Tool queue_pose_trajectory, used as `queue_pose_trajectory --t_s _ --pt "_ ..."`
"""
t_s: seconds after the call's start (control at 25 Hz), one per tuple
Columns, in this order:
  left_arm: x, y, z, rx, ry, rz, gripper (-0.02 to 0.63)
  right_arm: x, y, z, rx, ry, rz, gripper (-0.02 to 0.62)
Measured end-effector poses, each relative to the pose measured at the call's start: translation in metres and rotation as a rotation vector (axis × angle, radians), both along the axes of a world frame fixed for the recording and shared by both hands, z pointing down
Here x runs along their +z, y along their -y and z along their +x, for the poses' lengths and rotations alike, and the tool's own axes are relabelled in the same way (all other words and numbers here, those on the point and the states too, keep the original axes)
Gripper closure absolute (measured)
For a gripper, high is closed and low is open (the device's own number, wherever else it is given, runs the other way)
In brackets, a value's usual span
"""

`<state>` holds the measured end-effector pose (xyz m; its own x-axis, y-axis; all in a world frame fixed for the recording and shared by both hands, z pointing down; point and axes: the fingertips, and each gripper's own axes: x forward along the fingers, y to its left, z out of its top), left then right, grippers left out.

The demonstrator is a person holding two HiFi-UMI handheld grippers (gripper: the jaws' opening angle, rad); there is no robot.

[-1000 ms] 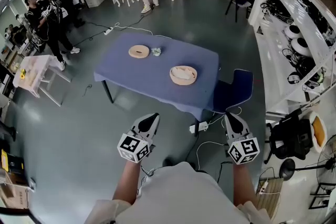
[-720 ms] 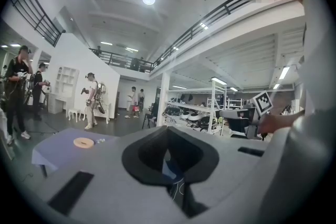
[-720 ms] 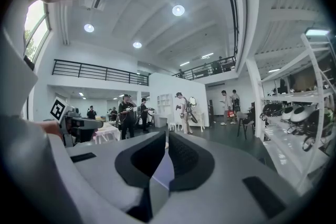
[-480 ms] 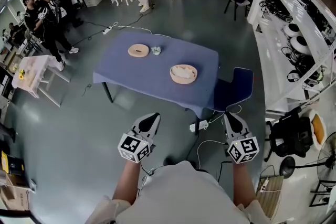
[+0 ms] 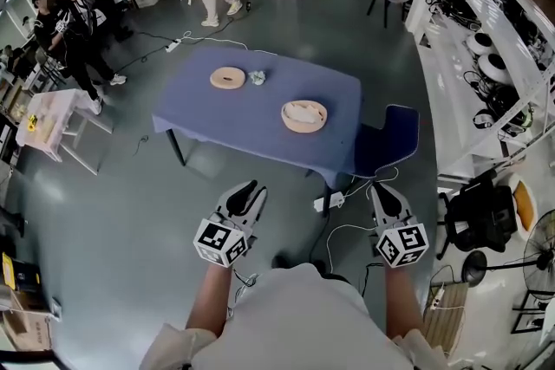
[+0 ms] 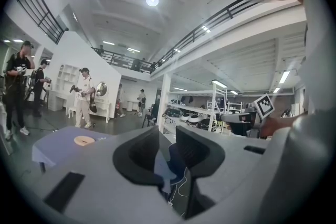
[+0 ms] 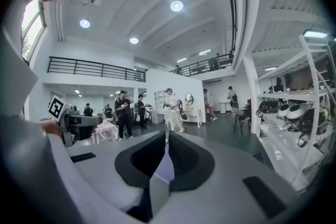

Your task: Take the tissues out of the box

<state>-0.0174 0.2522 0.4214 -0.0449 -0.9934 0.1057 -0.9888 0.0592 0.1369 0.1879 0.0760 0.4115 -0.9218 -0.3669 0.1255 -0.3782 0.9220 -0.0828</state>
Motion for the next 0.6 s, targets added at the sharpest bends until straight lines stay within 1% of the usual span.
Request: queue_pose_trajectory --t_s 0.6 --pt "0.009 -0.031 -0.030 0.037 0.000 -0.014 0.500 0.006 -0.029 -0.028 0.037 -0.031 0.008 0.552"
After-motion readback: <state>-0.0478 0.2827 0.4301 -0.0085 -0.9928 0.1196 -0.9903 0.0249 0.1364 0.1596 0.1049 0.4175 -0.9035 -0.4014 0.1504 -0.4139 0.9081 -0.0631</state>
